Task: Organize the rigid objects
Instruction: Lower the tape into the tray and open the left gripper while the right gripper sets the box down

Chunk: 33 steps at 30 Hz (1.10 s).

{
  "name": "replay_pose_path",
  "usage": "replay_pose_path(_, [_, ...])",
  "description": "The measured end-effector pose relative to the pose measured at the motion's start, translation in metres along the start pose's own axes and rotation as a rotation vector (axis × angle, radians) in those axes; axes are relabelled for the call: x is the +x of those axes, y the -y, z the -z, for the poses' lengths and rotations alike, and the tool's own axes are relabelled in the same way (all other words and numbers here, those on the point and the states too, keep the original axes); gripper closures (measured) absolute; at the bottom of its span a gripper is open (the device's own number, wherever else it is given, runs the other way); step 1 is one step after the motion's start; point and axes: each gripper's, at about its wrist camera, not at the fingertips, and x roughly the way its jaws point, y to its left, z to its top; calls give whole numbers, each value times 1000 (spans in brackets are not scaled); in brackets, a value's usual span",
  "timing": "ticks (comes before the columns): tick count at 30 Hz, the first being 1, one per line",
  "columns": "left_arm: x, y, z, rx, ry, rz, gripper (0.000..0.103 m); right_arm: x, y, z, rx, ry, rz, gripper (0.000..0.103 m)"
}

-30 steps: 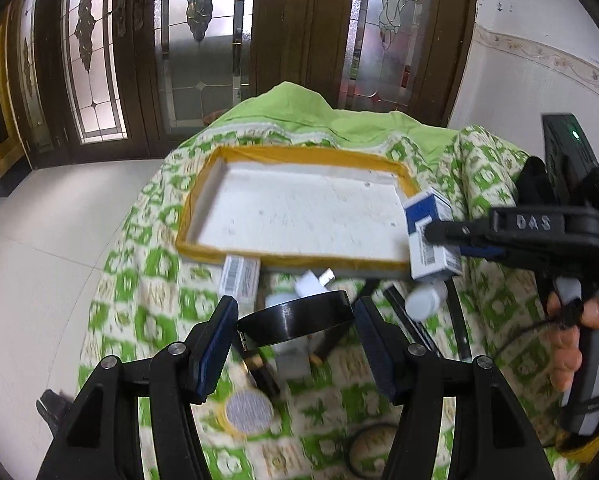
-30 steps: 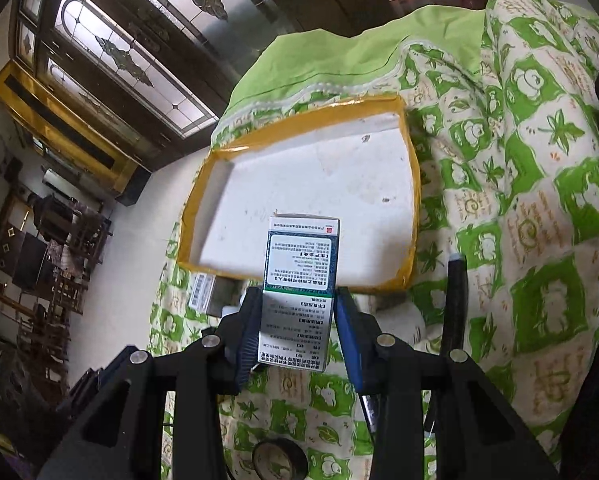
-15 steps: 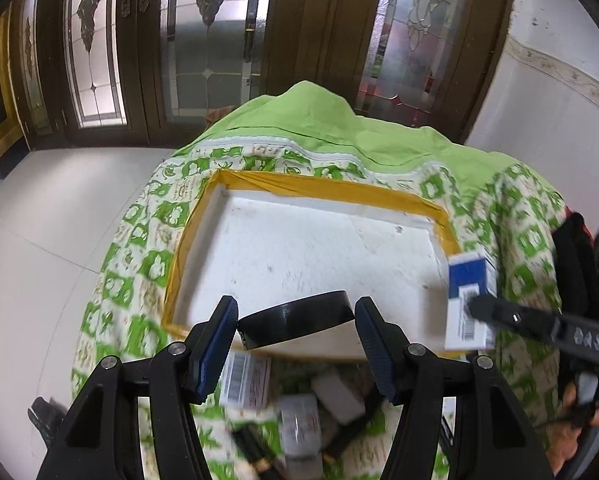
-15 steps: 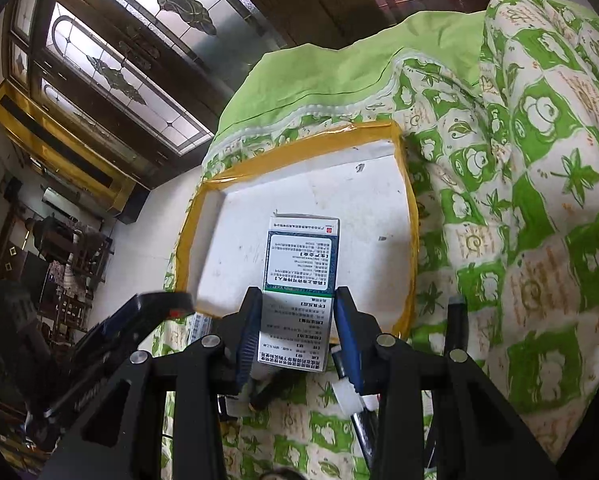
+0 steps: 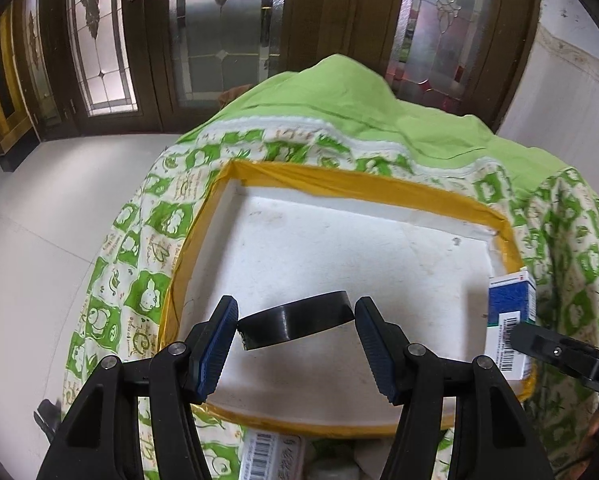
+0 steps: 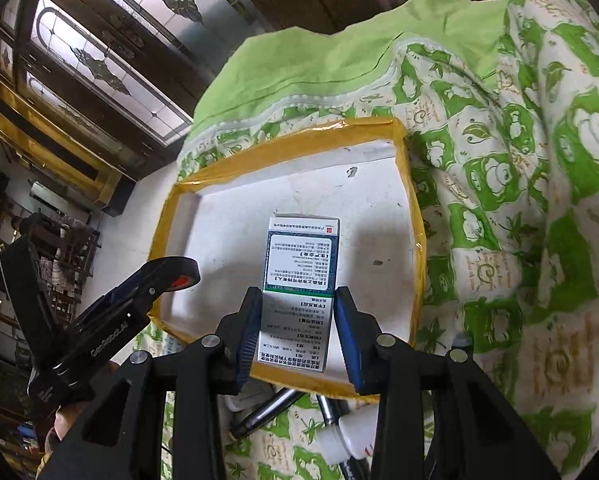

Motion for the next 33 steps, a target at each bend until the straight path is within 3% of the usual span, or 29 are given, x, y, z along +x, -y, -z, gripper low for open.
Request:
replay_pose_path(9, [4,-3,12,14,15,-23,39,24,-2,-8,-45,2,41,67])
replay_pose_path(19, [8,2,41,56,-32,-11,43,34,-4,4,-85,-49,107,67])
replay_pose_path(33, [17,-8,28,41,-30,-59,41,46,-19,1,-198,21,179,67])
